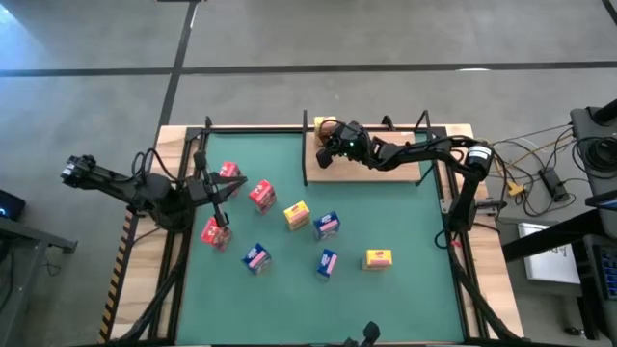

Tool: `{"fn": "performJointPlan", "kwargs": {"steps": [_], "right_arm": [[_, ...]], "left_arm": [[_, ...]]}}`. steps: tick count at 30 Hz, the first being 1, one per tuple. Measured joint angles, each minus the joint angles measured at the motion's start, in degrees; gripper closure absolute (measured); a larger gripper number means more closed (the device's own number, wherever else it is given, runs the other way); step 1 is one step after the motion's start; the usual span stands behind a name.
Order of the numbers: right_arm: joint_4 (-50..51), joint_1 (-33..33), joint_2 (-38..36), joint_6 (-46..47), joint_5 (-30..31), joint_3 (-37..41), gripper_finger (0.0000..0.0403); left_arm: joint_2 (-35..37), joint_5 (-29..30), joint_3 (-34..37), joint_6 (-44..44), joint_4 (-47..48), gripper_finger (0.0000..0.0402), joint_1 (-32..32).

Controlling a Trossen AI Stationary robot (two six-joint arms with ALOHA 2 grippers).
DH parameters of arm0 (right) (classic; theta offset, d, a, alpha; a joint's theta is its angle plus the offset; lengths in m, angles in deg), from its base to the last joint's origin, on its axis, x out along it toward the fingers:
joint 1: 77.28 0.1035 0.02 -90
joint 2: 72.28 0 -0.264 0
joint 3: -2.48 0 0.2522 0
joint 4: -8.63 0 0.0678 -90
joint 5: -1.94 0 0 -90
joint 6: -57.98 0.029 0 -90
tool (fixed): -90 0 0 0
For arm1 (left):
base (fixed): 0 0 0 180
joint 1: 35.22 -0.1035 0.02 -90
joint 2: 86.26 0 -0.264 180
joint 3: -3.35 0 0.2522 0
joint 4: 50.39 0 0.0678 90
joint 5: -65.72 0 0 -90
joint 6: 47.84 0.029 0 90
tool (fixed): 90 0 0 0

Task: Stack cereal on shelf
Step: Put the top right yellow cereal box on the shelf, then put the right red cereal box on the shelf

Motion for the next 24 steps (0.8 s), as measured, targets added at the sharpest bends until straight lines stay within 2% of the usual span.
{"fn": "performJointPlan", "kwargs": {"steps": [8,12,16,24], "right_arm": [[1.1,0.0,0.0,-1.0,-0.3,0.0,0.0392],[6.5,0.1,0.0,-1.2,-3.1,0.0,0.0392],[12.0,0.5,-0.1,-1.0,-3.2,0.0,0.0392],[17.1,3.1,-6.6,-4.1,-3.3,0.0,0.0392]], "left_arm": [[0.0,0.0,0.0,0.0,0.0,0.0401,0.0],[0.0,0.0,0.0,0.0,0.0,0.0401,0.0],[0.0,0.0,0.0,0.0,0.0,0.0401,0.0],[-1.6,0.0,0.0,-0.3,-0.9,0.0401,0.0]]}}
